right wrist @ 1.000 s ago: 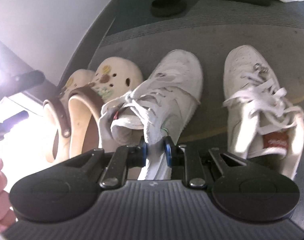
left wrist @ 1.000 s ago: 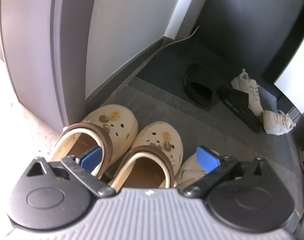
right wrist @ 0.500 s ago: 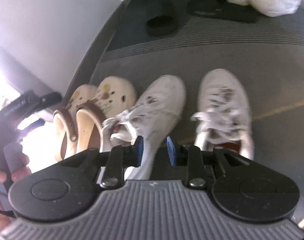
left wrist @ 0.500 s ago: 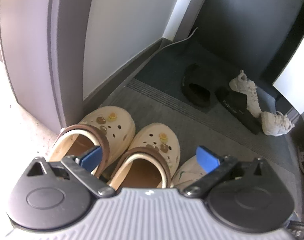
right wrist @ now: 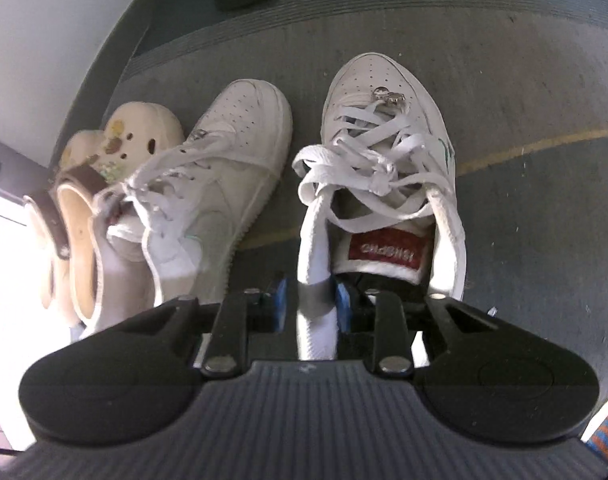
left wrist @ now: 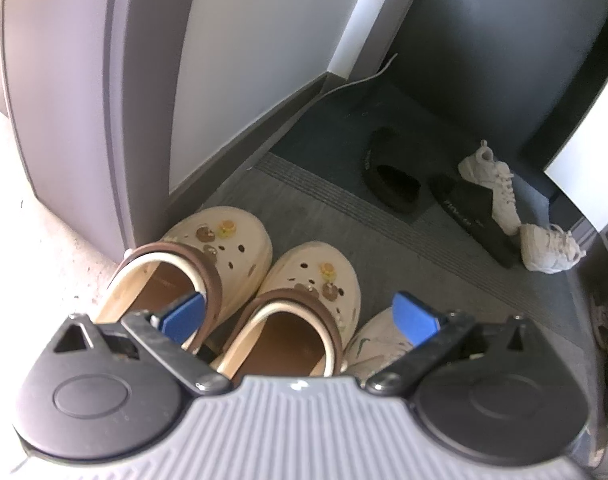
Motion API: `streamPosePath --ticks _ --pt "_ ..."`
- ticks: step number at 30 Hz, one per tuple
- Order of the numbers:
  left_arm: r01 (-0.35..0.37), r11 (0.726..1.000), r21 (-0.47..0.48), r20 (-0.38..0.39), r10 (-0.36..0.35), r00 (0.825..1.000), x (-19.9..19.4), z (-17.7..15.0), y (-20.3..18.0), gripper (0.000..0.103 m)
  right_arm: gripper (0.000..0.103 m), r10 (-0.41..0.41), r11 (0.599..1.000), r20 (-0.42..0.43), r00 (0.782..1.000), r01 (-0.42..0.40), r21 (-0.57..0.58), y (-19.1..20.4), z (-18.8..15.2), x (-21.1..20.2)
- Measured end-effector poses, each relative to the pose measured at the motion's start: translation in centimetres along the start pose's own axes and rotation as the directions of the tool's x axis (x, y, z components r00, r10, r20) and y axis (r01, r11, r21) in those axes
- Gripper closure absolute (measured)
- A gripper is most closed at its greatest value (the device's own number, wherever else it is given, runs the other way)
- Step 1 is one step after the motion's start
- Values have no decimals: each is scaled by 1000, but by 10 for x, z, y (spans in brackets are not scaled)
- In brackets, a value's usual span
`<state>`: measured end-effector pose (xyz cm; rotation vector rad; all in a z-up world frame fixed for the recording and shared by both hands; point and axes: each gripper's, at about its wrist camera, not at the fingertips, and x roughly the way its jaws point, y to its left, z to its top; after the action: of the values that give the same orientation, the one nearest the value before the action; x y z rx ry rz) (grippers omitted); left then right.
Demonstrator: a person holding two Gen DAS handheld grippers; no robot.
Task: Organize scattered shoes
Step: 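Push the held sneaker against its pair with the right gripper and open, then reach the left gripper to a black slide and close on its strap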
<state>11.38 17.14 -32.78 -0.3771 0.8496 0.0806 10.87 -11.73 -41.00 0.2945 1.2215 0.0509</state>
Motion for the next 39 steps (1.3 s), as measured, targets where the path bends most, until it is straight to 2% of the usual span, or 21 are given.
streamPosePath --ticks 4,9,17,20,21,22,24,27,30,32,33,35,37,39 --pt "8 1000 -2 -13 -8 1000 1 0 0 2 84 4 999 29 1000 -2 -53 12 -4 -4" --pt "24 1000 5 -2 -24 1000 -3 3 -4 2 84 63 991 6 998 -62 -115 37 -1 0" --pt "30 1000 -8 6 -29 1000 -10 7 -4 2 83 72 974 -51 996 -81 -211 43 -5 -5" --pt "37 999 11 11 -37 999 -12 10 -9 2 76 129 968 -105 986 -148 -204 34 0 -8" --pt "43 999 20 10 -43 999 -12 10 -11 2 68 144 965 -119 982 -166 -202 31 1 -10" --pt "59 998 26 7 -59 998 -12 11 -13 2 53 179 957 -151 972 -207 -201 23 4 -18" --pt "106 994 22 -5 -106 994 -11 12 -17 2 38 179 948 -175 968 -218 -234 15 6 -35" --pt "159 987 17 -26 -159 987 -8 15 -27 2 36 171 925 -190 967 -224 -308 6 13 -63" --pt "183 979 84 -34 -181 983 -3 22 -49 2 36 161 909 -149 976 -206 -363 -7 27 -94" --pt "243 960 136 -48 -238 970 4 32 -68 2 36 182 916 -72 981 -195 -350 -20 40 -106" --pt "294 947 129 -59 -289 956 9 36 -72 2 36 195 923 -18 981 -189 -335 -28 48 -113" --pt "483 874 51 -87 -478 874 30 57 -82 2 36 216 935 89 972 -180 -306 -44 63 -126" --pt "591 805 -46 -66 -593 803 63 79 -89 1 36 227 950 178 958 -178 -256 -57 74 -130" --pt "586 805 -93 -42 -591 805 91 93 -95 1 36 226 972 260 939 -199 -128 -78 83 -125"
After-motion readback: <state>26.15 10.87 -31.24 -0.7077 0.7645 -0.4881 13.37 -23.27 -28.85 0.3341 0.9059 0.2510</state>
